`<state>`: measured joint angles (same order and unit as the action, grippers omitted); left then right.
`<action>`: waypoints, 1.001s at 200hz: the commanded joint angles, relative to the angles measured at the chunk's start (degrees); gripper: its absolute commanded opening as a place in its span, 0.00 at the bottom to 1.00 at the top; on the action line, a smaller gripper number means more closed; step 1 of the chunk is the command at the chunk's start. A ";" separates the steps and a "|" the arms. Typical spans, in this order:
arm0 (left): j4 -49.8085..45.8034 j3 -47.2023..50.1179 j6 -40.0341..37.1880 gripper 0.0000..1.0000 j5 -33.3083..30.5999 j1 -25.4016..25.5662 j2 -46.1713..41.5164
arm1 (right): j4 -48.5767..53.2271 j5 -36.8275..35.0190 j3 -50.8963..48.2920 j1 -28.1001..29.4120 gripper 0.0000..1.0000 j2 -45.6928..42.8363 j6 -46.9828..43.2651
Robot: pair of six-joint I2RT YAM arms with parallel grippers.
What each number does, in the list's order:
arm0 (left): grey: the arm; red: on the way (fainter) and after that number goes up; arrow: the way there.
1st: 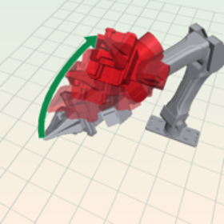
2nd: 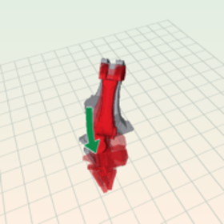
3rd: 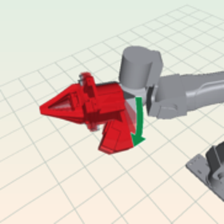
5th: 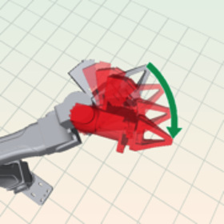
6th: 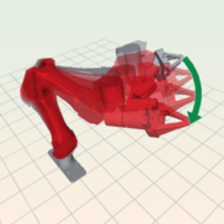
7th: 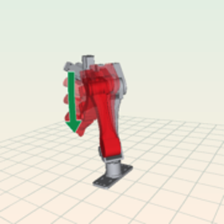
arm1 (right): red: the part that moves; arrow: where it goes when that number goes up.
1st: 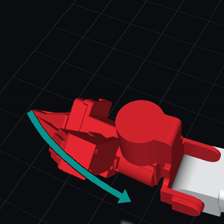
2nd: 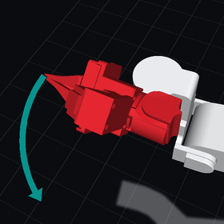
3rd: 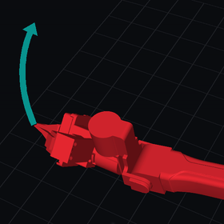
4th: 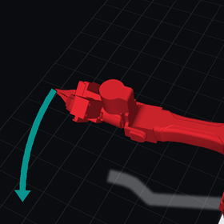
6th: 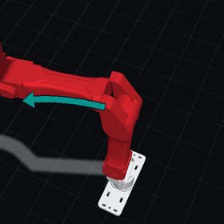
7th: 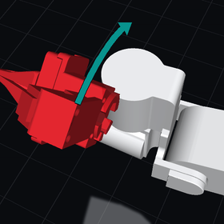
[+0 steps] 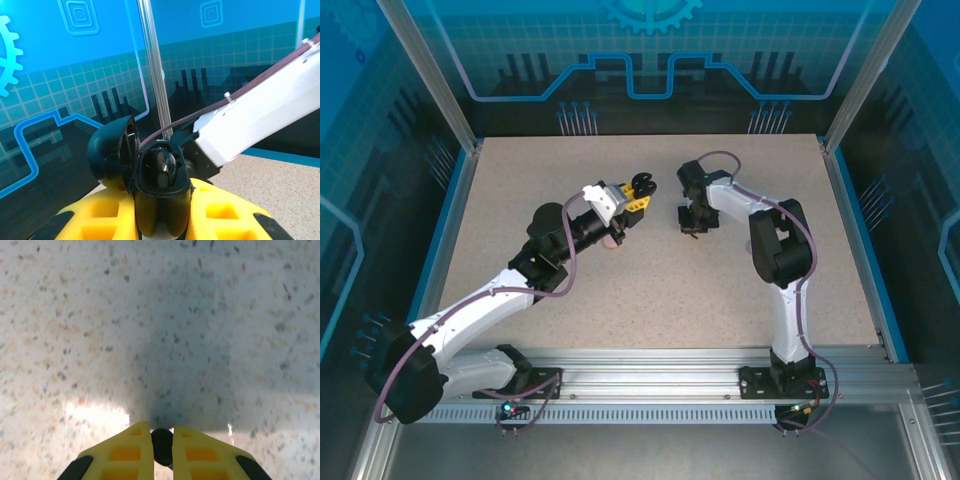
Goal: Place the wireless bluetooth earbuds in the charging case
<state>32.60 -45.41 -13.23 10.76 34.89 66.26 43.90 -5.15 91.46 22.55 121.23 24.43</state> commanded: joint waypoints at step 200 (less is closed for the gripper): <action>0.84 -3.17 3.43 0.00 2.93 1.62 -0.55 | -51.57 29.23 -20.77 6.33 0.07 -53.67 21.95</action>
<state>31.79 -45.93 -10.90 12.93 35.97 65.06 0.01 22.59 72.90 27.31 68.77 43.44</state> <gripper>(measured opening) 0.217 0.084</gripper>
